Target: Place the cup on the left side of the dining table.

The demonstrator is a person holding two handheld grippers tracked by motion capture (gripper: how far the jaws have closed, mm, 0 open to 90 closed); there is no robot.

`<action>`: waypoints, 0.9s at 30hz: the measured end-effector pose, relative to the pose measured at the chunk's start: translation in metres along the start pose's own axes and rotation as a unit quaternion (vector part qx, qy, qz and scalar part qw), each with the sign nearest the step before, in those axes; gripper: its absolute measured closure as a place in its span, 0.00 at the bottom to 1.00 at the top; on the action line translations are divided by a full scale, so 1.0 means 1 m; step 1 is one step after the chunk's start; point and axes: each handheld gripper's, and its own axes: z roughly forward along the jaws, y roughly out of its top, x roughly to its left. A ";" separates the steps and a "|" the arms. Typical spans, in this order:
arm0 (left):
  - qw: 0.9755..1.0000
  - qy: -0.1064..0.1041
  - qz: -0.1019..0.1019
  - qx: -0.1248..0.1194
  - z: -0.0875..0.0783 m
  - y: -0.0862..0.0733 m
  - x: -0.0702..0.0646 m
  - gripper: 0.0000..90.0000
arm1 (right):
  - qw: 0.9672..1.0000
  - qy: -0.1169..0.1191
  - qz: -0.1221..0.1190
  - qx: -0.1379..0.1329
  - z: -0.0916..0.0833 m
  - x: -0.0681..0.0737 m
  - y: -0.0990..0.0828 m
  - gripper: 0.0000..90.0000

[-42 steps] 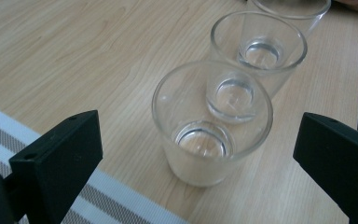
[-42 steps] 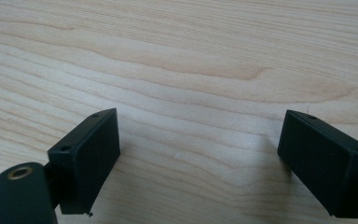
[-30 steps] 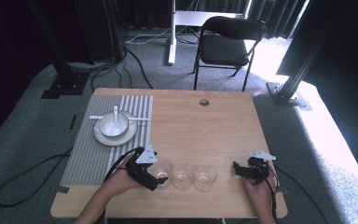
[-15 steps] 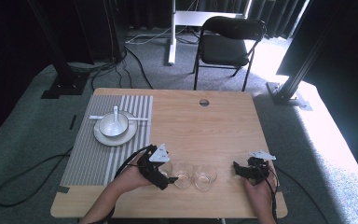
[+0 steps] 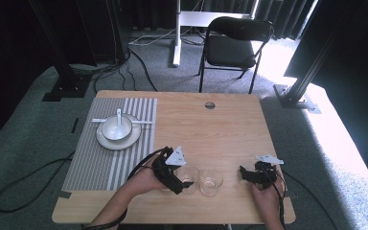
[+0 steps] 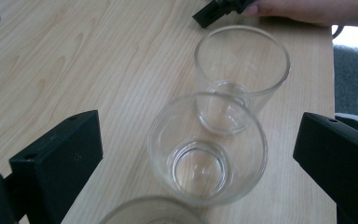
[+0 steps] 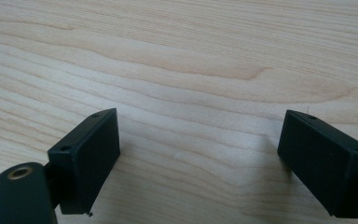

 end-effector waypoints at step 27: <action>0.998 -0.035 0.039 0.042 0.048 0.046 -0.017 0.04 | 1.000 0.000 0.000 0.000 0.000 0.000 0.000 0.14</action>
